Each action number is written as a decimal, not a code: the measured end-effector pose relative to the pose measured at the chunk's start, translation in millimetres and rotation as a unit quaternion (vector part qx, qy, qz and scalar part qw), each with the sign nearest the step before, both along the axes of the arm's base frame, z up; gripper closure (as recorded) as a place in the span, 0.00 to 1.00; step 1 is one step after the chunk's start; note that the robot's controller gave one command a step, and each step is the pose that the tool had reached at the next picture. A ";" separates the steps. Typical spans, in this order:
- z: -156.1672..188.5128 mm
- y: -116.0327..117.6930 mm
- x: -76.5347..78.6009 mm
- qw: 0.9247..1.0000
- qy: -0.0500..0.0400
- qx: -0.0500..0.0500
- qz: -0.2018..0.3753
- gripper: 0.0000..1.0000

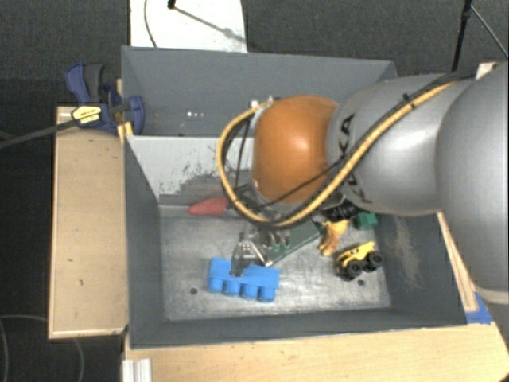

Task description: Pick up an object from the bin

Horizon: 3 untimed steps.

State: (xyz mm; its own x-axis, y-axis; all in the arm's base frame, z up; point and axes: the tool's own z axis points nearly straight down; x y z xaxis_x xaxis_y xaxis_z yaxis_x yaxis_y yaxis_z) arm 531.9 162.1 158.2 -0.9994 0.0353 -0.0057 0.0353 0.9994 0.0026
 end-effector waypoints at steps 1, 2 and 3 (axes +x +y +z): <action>-15.1 -20.4 -22.3 0.999 0.006 -0.002 -0.043 0.00; -9.2 -19.7 -29.5 0.999 0.002 -0.001 -0.052 0.00; -81.5 -30.1 -35.6 0.996 0.001 0.000 -0.090 0.00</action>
Offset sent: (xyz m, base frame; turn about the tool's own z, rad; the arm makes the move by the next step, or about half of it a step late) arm -0.0343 -0.0164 -0.0166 0.1058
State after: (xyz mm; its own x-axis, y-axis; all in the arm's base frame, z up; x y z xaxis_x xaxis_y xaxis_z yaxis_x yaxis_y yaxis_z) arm 496.3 132.0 76.7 -0.9770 0.2132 -0.0045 0.2132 0.9770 0.0034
